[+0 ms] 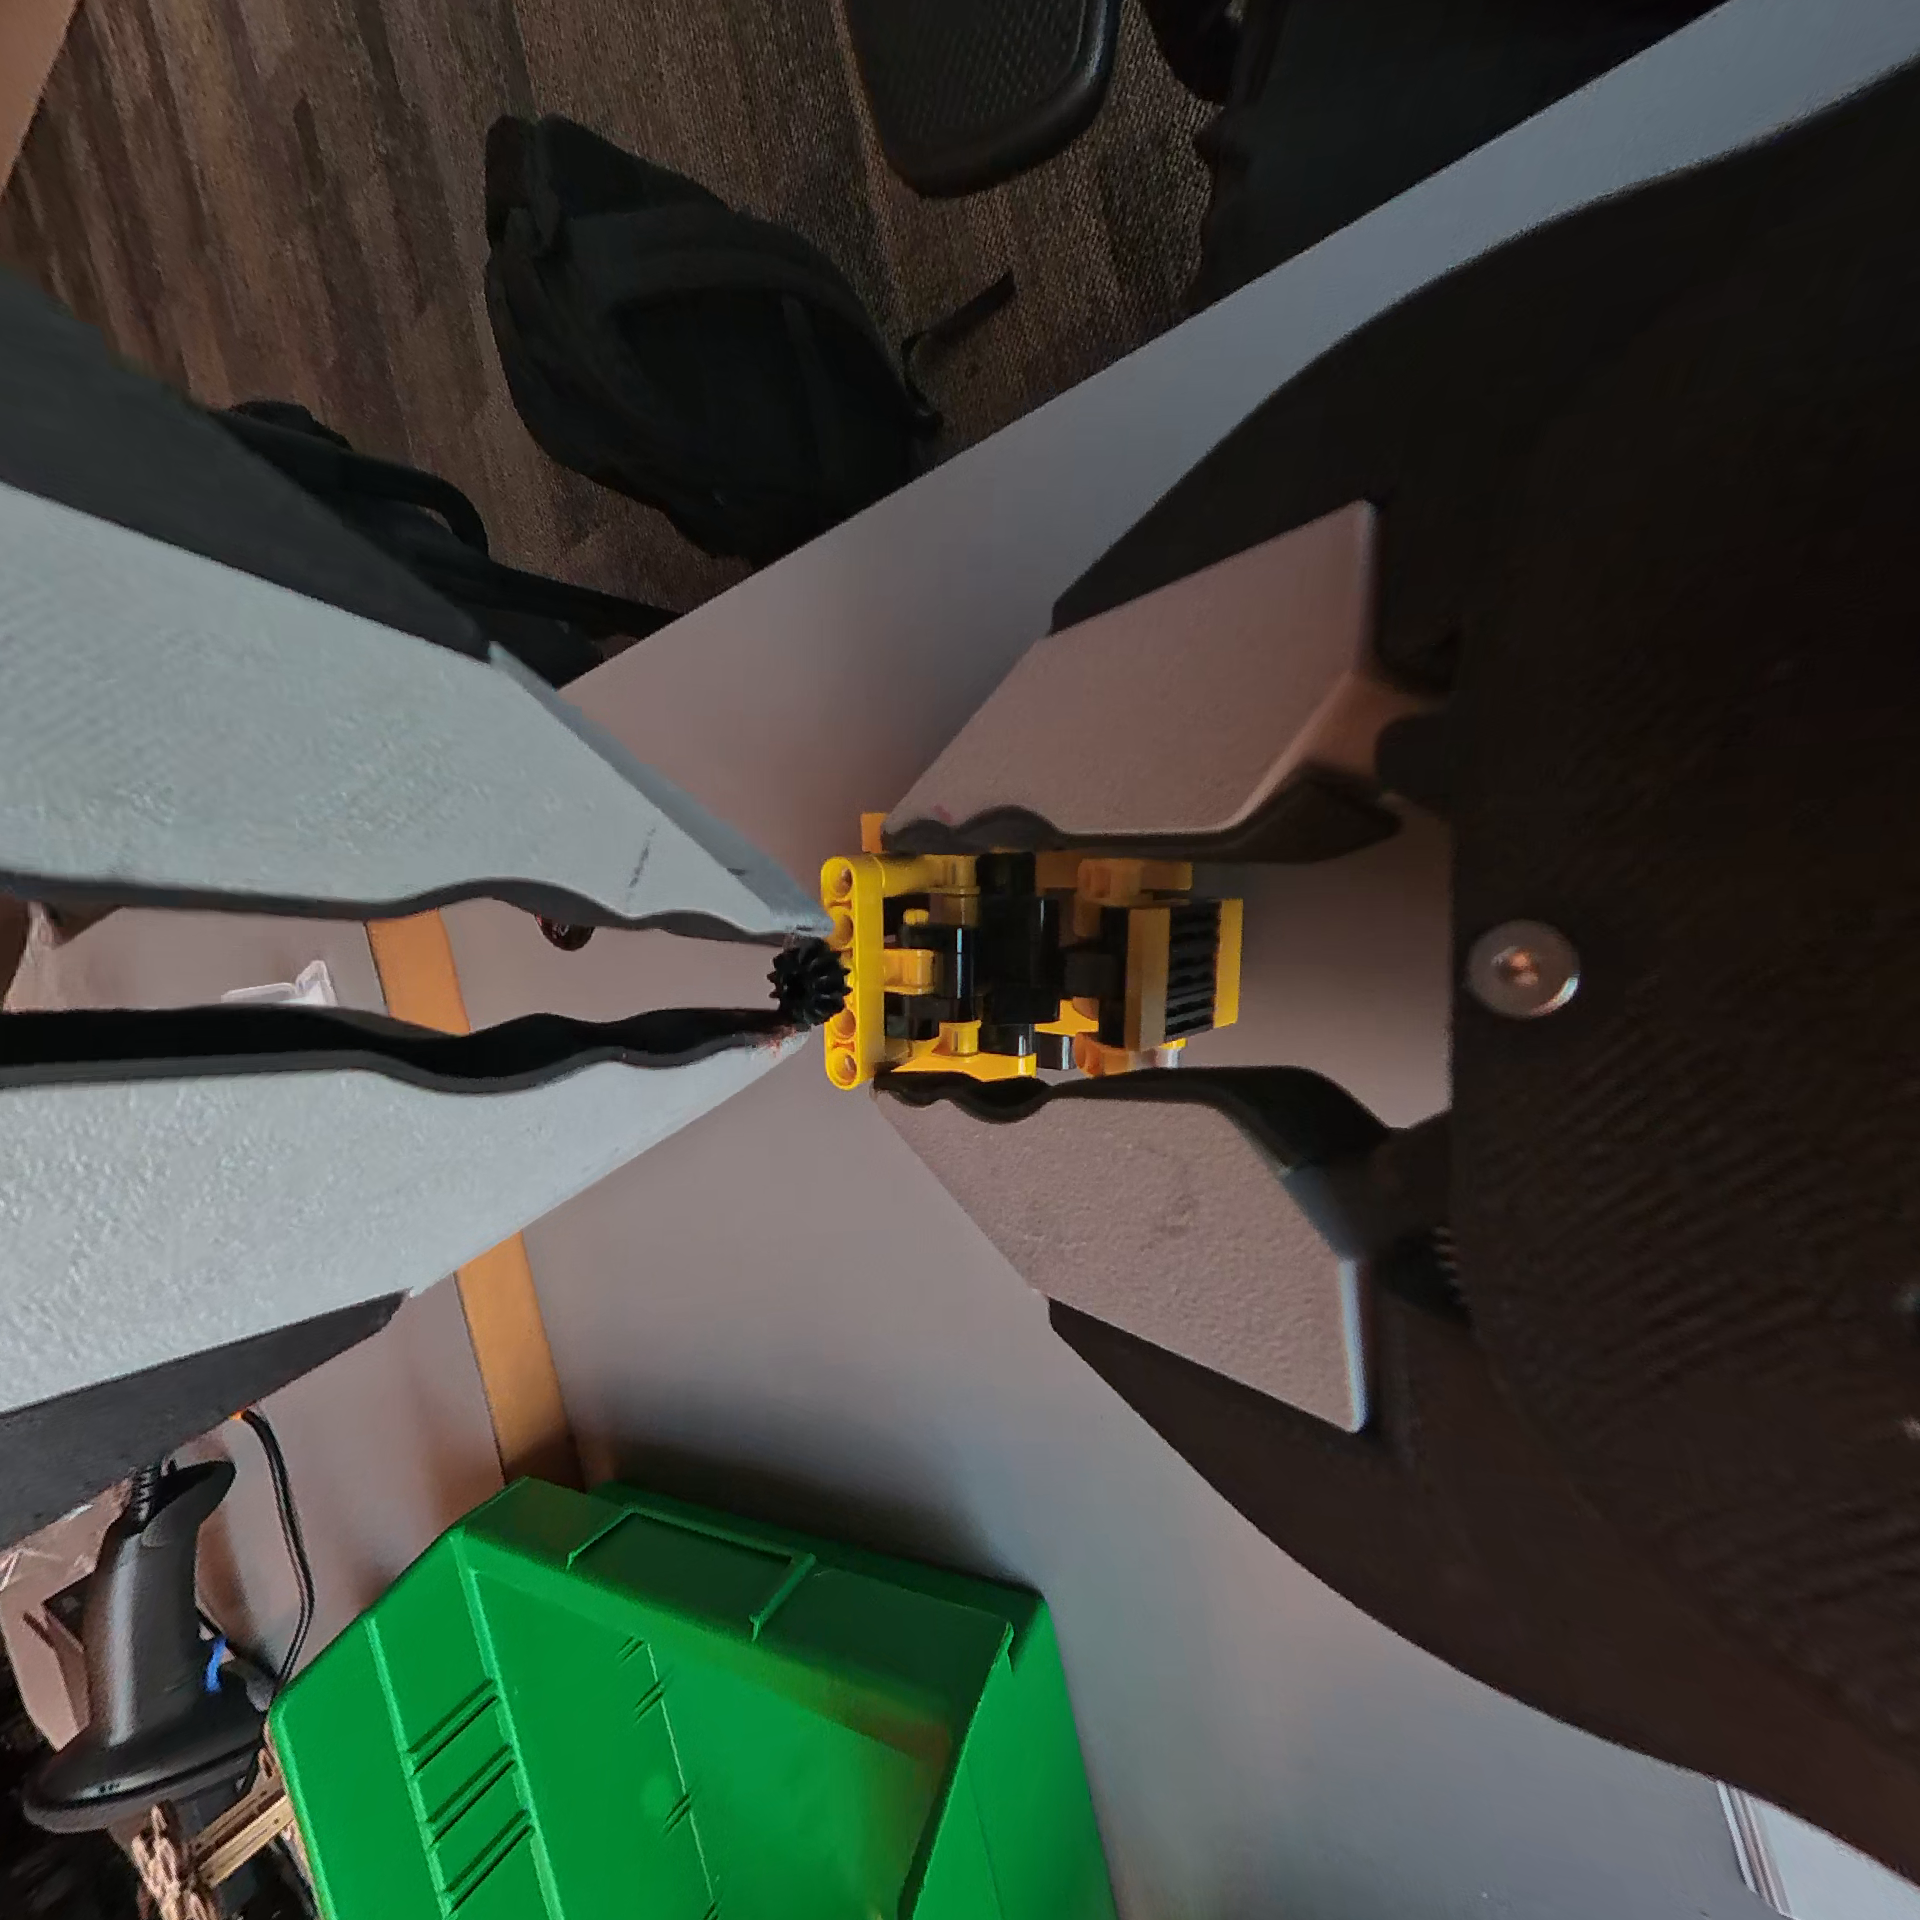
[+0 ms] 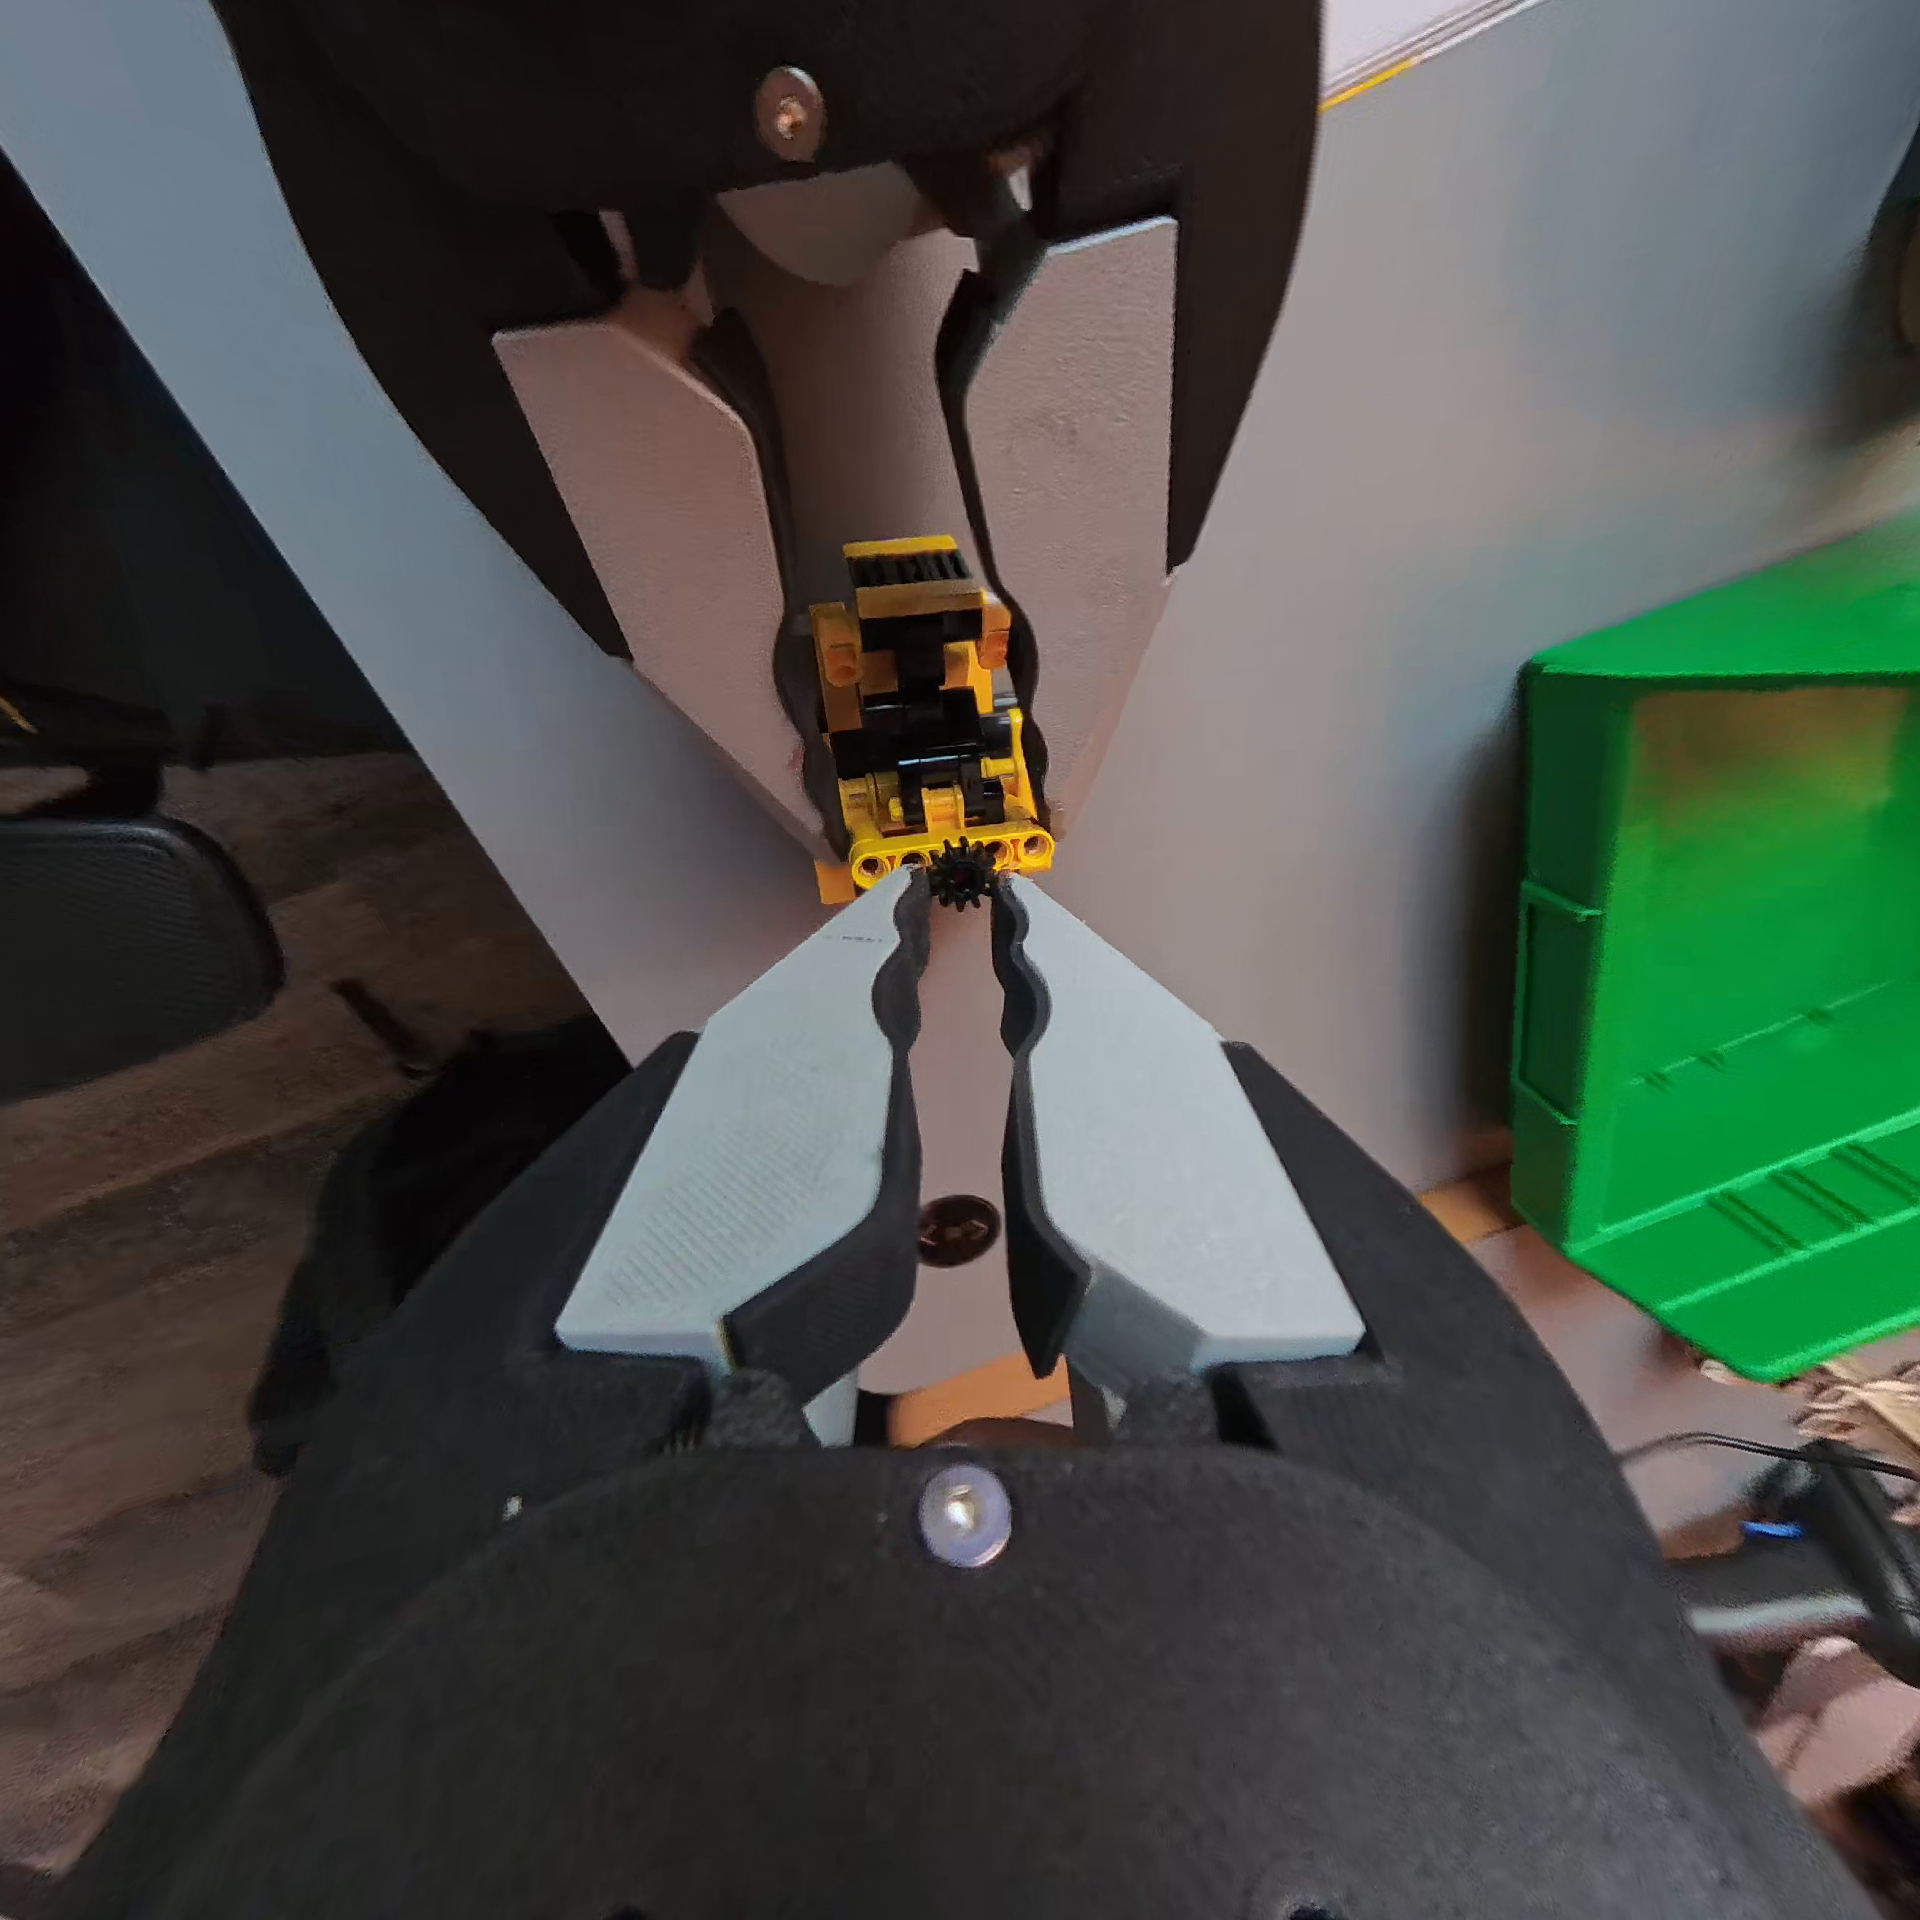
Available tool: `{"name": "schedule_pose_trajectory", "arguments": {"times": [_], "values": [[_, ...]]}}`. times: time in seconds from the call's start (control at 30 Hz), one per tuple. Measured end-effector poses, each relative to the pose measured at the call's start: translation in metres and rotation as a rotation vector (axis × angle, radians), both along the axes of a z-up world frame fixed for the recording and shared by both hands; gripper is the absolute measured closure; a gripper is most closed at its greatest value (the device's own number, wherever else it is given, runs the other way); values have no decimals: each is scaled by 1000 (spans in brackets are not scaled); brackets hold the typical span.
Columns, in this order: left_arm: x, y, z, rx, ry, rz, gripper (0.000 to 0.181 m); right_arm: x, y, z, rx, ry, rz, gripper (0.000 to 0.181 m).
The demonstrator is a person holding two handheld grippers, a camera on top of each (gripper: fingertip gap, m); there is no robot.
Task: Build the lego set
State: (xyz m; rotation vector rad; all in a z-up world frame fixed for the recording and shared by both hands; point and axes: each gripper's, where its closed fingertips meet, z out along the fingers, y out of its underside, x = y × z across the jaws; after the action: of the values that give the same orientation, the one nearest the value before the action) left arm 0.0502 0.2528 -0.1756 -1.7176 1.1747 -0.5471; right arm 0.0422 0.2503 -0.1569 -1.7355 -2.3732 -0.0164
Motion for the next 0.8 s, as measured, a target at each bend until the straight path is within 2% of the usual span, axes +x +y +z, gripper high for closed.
{"name": "schedule_pose_trajectory", "arguments": {"times": [0.17, 0.27, 0.33, 0.4, 0.47, 0.8], "values": [[-2, 1, 0, -21, -11, 7, 143, -3, 2, 0, -22, -9, -37, 172], [-1, 1, 0, -22, -12, -2, 143, -3, 0, 1, -90, 106, -78, 168], [-1, 1, 0, -18, -10, -1, 143, -3, -4, 7, -161, 205, -127, 155], [-1, 0, 0, -15, -9, 0, 143, -5, -9, 19, -215, 310, -155, 160], [-1, 0, 0, -12, -8, 0, 143, -5, -7, 28, -194, 375, -163, 165], [-1, 0, 0, 0, -1, -1, 142, -6, 0, 5, -127, 287, -221, 171]]}}
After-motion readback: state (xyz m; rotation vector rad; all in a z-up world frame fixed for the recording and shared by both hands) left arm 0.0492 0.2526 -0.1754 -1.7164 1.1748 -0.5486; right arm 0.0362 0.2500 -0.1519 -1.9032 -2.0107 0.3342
